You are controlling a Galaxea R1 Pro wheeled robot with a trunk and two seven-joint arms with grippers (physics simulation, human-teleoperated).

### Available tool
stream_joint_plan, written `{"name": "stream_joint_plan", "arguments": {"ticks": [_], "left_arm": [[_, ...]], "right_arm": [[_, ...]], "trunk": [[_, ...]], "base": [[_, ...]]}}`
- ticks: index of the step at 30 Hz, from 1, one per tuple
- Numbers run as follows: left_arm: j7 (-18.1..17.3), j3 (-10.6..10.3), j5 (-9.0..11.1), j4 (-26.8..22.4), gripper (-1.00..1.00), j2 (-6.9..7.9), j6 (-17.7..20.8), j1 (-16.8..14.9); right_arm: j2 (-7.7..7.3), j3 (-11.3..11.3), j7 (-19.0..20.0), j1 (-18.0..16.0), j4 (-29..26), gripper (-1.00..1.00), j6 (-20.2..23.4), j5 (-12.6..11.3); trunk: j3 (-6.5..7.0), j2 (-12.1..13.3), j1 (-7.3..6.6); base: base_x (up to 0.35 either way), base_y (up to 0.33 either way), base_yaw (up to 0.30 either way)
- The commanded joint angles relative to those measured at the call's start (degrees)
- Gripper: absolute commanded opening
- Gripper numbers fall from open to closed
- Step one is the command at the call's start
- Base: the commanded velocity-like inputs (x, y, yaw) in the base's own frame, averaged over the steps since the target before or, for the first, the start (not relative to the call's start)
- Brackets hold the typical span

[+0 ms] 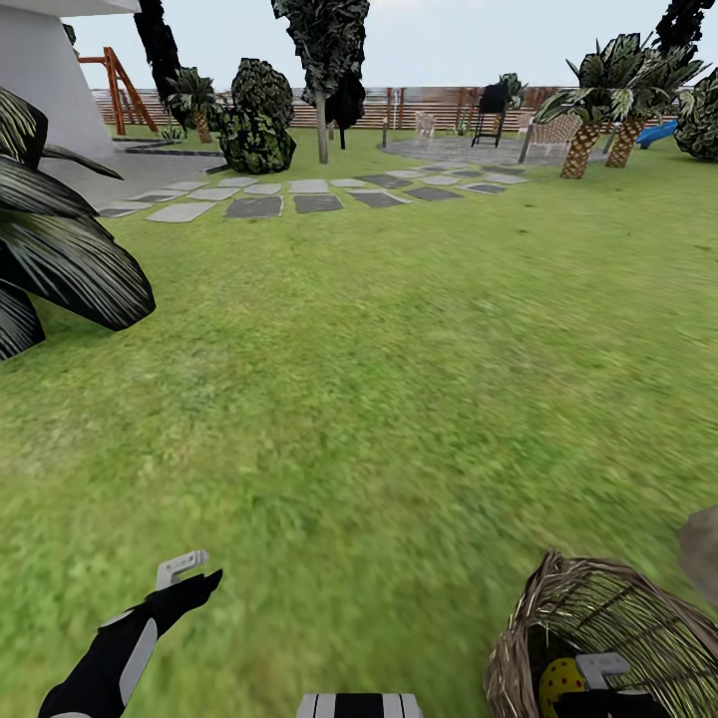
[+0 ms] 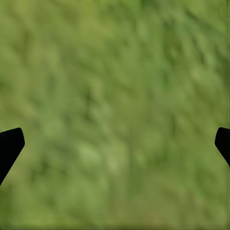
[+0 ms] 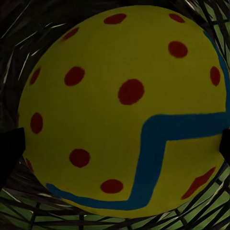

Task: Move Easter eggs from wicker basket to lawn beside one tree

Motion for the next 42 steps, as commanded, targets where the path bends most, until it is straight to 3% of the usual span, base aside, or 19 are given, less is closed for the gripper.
{"name": "stream_joint_plan", "arguments": {"ticks": [1, 15, 42], "left_arm": [[-0.3, 0.2, 0.4, -0.1, 1.00, -0.05, 0.5, -0.1], [-0.5, 0.2, 0.4, -0.1, 1.00, -0.32, 0.5, 0.0], [-0.2, 0.3, 0.5, 1.9, 1.00, -0.32, 0.0, 0.0]], "right_arm": [[-0.01, 0.1, 0.3, 0.0, -0.1, -1.00, 0.3, -0.1], [0.27, 0.1, 0.3, 0.0, -0.1, -1.00, 0.3, -0.1], [0.52, 0.2, 0.2, 0.0, -0.1, -1.00, 0.0, 0.0]], "trunk": [[-0.05, 0.0, -0.01], [-0.05, 0.0, -0.01], [5.94, 0.3, -0.70]], "base": [[0.000, 0.000, 0.000], [0.000, 0.000, 0.000], [-0.065, 0.000, 0.000]]}}
